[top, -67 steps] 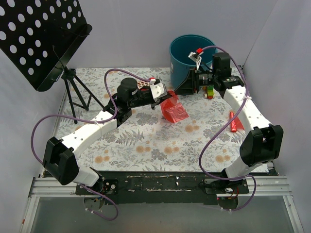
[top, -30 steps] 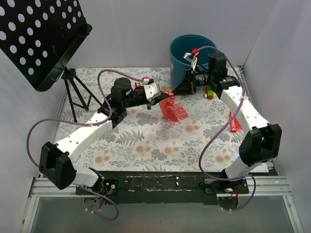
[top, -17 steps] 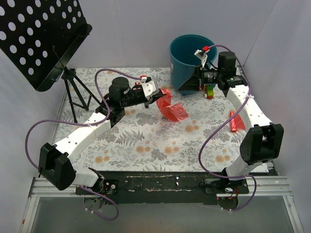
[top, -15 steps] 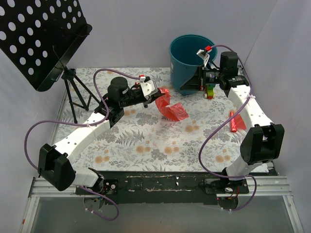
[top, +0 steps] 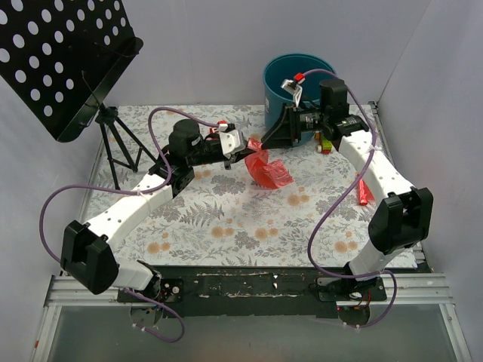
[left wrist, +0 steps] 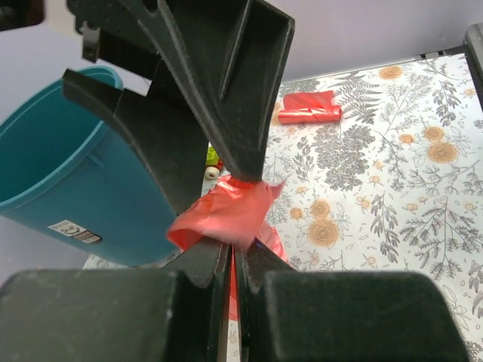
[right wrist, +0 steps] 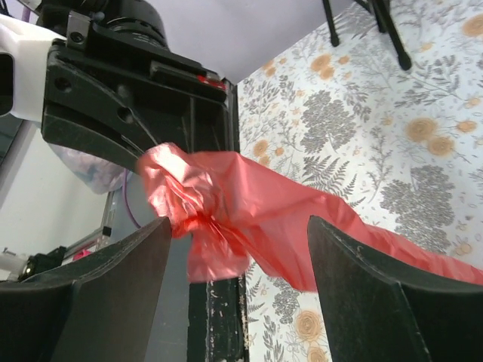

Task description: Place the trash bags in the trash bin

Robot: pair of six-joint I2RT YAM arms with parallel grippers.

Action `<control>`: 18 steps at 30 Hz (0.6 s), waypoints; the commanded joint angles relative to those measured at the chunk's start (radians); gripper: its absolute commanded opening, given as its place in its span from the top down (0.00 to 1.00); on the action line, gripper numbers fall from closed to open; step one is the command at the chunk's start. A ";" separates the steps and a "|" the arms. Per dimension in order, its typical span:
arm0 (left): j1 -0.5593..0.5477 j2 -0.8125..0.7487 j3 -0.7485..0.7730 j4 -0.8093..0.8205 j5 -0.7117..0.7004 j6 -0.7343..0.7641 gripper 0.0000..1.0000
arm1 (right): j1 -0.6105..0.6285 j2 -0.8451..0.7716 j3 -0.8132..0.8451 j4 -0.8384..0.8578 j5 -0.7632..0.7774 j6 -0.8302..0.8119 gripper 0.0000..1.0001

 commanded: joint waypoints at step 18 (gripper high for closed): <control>0.015 -0.067 -0.034 0.007 -0.099 -0.062 1.00 | -0.055 -0.024 -0.028 -0.015 0.061 -0.040 0.99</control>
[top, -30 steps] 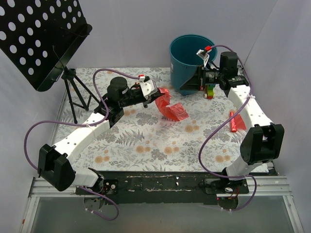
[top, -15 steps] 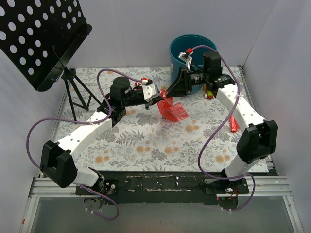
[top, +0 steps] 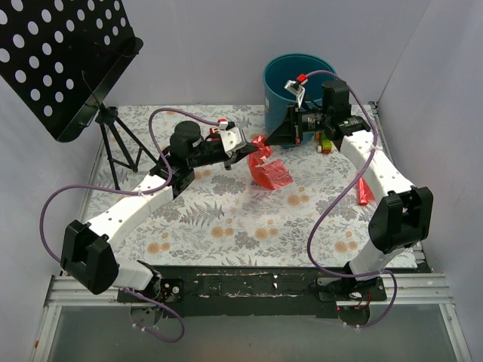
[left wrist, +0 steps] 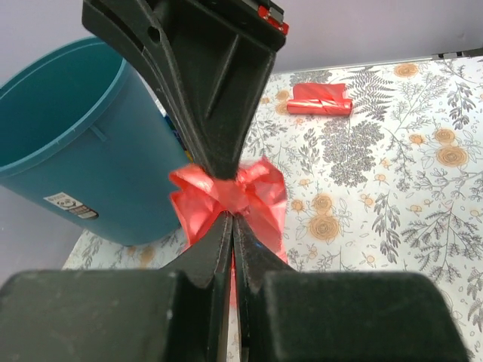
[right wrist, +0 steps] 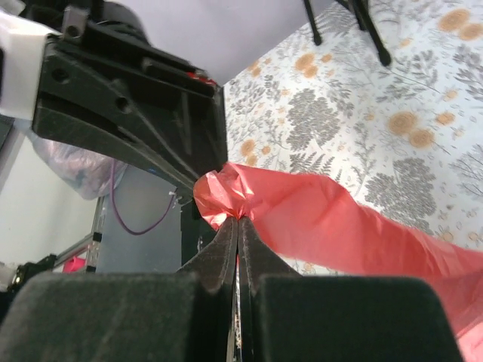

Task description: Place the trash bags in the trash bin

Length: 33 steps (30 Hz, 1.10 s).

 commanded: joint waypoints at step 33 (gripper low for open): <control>-0.014 0.144 0.146 0.113 0.030 -0.203 0.68 | -0.045 -0.041 -0.048 0.066 -0.010 0.102 0.99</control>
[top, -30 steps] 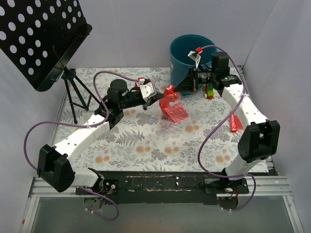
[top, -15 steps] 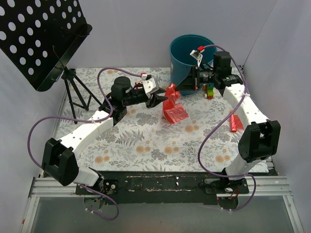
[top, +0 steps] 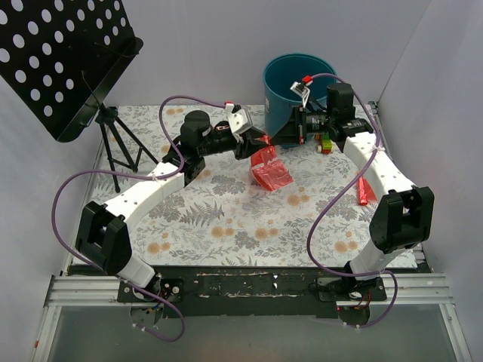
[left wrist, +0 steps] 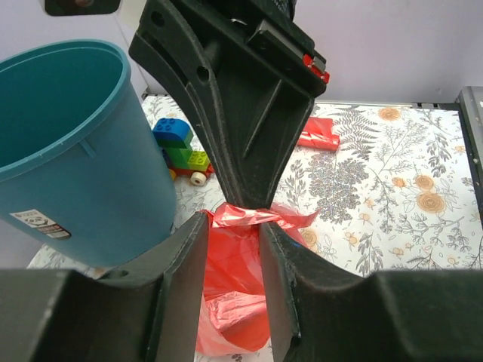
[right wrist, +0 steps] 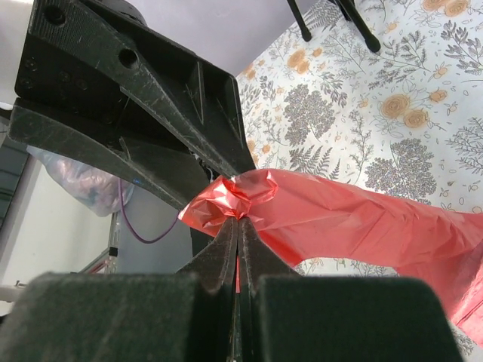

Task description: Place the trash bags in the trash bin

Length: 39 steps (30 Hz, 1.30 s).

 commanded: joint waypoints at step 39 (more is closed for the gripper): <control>-0.015 0.063 0.105 -0.110 0.126 0.025 1.00 | 0.006 -0.016 0.014 0.096 -0.023 0.081 0.99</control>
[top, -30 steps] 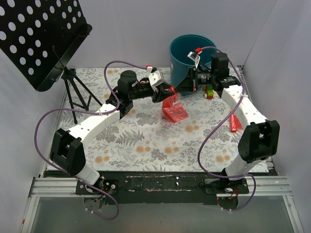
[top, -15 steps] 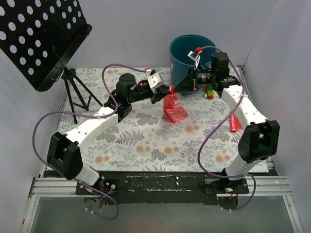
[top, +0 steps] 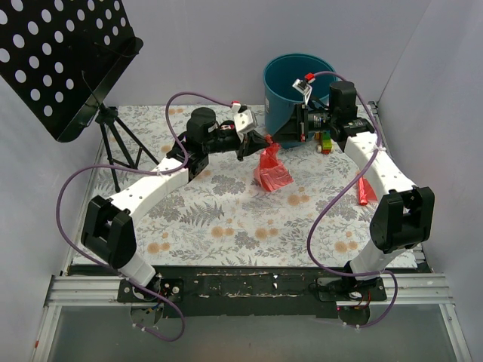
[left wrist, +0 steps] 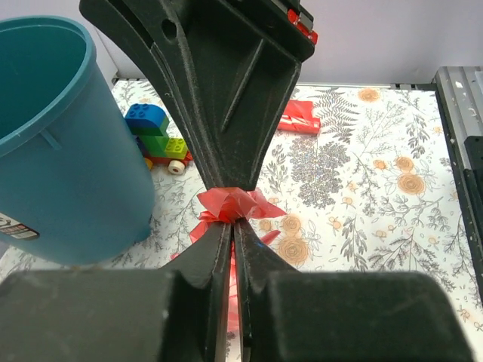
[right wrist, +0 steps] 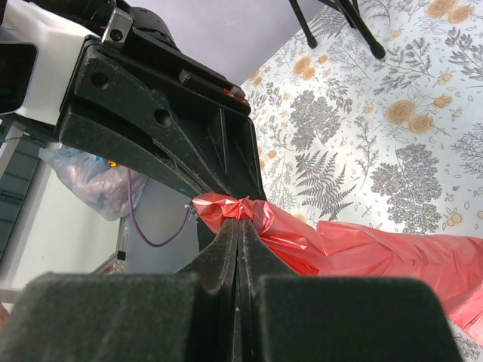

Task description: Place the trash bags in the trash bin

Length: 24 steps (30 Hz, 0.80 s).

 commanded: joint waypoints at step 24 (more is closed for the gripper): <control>0.039 -0.111 -0.021 -0.133 0.001 0.056 1.00 | -0.076 -0.057 -0.010 -0.118 0.119 -0.099 0.99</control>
